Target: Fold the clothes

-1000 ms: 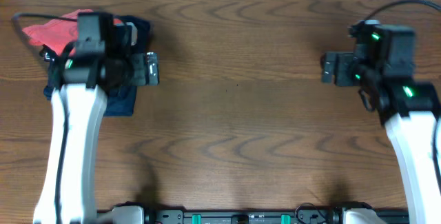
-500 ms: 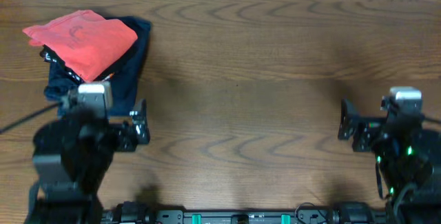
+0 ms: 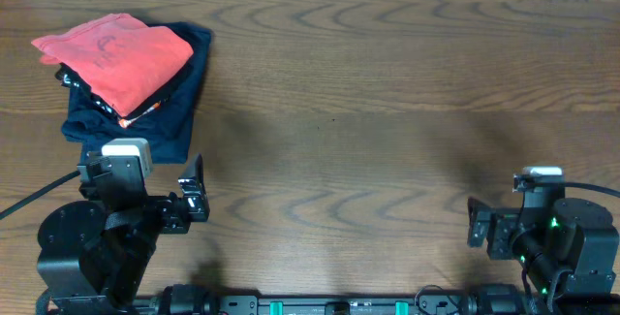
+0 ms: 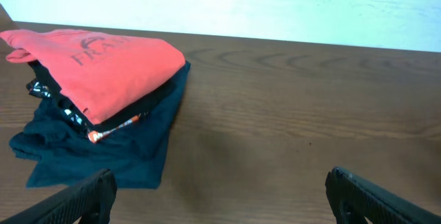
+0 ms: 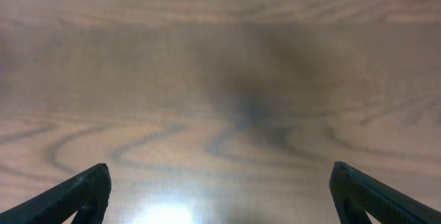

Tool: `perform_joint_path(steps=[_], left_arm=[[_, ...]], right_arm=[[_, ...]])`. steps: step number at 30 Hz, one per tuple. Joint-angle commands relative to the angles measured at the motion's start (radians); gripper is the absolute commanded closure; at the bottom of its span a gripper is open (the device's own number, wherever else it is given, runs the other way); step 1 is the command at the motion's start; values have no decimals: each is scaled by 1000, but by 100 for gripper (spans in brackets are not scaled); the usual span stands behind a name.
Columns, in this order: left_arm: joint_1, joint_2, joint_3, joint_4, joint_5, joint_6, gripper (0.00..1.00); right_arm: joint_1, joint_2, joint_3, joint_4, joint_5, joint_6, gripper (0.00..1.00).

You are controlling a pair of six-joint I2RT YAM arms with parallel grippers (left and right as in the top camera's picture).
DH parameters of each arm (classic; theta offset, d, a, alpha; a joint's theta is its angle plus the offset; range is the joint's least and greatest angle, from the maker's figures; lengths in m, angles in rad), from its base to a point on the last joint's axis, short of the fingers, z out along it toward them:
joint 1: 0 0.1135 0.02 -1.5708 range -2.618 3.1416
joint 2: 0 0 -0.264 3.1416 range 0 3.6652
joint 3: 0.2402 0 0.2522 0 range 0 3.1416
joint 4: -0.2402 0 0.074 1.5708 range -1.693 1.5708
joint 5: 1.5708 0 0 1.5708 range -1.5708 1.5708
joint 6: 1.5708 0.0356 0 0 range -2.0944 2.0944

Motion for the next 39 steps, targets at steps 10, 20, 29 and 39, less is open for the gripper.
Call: perform_joint_path(steps=[10, 20, 29, 39], left_arm=[[2, 0, -3, 1, -5, -4, 2], [2, 0, -3, 1, -5, -4, 2], [2, 0, -3, 1, -5, -4, 2], [2, 0, -3, 1, -5, -4, 2]], right_arm=[[-44, -85, -103, 278, 3, -132, 1], [-45, -419, -499, 740, -24, -152, 1], [-40, -510, -782, 1111, -54, -151, 1], [-36, -510, -893, 1122, -34, -174, 1]])
